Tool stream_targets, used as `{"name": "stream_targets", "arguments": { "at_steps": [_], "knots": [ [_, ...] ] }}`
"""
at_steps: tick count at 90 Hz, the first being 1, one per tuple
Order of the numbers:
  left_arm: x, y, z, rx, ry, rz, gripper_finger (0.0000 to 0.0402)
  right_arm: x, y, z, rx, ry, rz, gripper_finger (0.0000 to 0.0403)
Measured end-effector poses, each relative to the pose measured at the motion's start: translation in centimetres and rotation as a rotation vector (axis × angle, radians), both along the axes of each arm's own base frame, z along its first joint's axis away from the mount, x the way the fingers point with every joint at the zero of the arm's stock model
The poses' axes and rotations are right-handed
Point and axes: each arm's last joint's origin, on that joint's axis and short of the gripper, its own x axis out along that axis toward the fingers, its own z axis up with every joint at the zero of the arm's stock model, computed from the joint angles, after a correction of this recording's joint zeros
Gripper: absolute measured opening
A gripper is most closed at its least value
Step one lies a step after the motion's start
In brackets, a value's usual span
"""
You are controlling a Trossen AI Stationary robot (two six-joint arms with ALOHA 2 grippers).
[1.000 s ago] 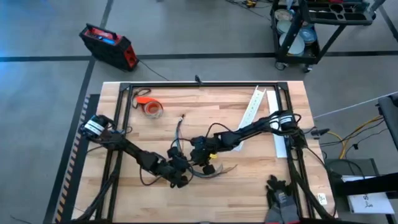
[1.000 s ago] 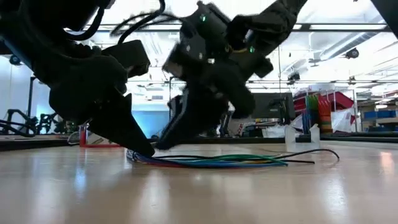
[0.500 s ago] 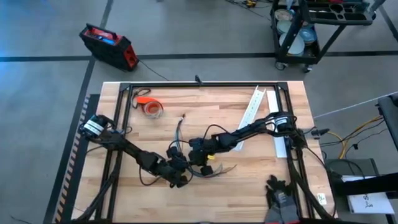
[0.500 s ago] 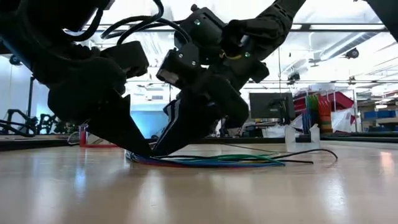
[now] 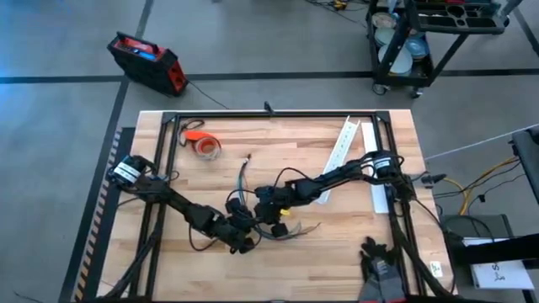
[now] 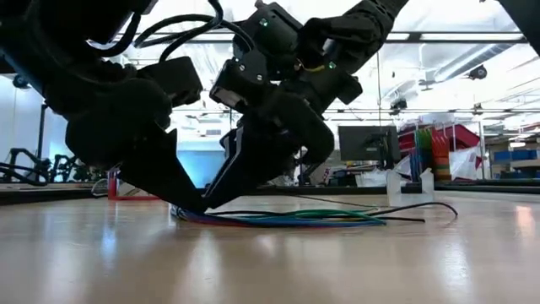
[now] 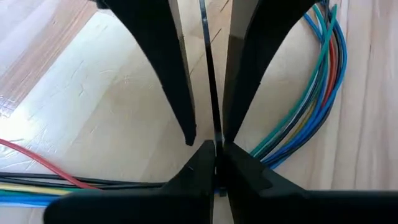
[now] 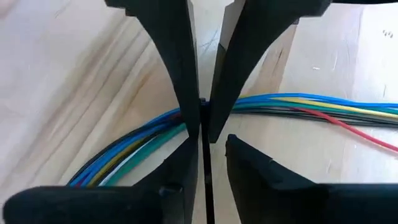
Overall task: Ziptie cables
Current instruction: Wrap the cables together using a black zip tie
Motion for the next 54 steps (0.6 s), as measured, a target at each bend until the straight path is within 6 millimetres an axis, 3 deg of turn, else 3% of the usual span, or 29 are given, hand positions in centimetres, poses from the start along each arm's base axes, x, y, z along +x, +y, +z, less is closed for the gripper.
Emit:
{"name": "stream_targets", "arguments": {
  "at_steps": [28,54],
  "knots": [
    [-0.01,-0.02,0.0,0.0,-0.001,0.0,0.0009,-0.15,-0.01,-0.21,-0.005,0.014,0.005,0.0006],
    [-0.03,-0.02,-0.03,-0.009,0.014,-0.01,0.0009,-0.41,-0.05,-0.31,-0.037,0.04,0.038,0.0001]
  ]
}}
